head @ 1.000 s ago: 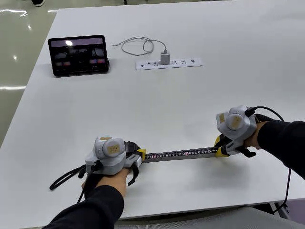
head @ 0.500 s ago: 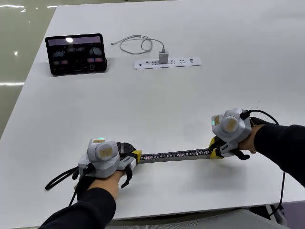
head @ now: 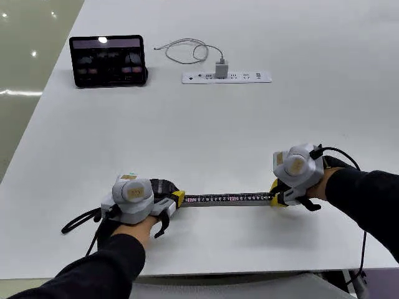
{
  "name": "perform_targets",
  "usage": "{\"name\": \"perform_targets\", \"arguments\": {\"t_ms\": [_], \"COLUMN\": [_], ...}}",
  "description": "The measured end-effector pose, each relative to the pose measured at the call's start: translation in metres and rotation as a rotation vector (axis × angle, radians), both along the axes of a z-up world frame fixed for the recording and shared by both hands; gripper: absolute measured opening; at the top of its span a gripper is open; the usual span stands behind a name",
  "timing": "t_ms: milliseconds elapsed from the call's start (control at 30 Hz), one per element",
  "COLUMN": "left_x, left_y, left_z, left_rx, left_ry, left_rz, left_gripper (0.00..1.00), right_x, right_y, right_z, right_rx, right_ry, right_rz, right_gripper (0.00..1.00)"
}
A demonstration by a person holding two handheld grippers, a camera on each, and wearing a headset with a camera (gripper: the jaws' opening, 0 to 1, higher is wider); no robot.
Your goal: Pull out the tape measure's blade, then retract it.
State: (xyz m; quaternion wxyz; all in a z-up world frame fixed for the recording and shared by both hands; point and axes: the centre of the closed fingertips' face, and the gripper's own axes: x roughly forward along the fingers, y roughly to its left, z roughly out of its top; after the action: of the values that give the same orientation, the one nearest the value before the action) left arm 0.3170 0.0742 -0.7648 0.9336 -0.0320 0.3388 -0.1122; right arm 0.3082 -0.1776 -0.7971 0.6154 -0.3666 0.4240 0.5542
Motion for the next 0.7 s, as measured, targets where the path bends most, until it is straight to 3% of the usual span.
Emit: {"name": "perform_targets", "arguments": {"t_ms": [367, 700], "left_x": [0.000, 0.000], "left_y": [0.000, 0.000], "left_z": [0.000, -0.001], "left_rx": [0.000, 0.000], "left_ry": [-0.003, 0.000], "left_rz": [-0.001, -0.002], "left_gripper": [0.61, 0.61], "right_x": [0.001, 0.001], "right_y": [0.007, 0.013], "right_z": [-0.001, -0.001], "right_rx": [-0.013, -0.013], "right_ry": [0.017, 0.003], "right_rz": [0.001, -0.005], "right_gripper": [0.10, 0.10]}}
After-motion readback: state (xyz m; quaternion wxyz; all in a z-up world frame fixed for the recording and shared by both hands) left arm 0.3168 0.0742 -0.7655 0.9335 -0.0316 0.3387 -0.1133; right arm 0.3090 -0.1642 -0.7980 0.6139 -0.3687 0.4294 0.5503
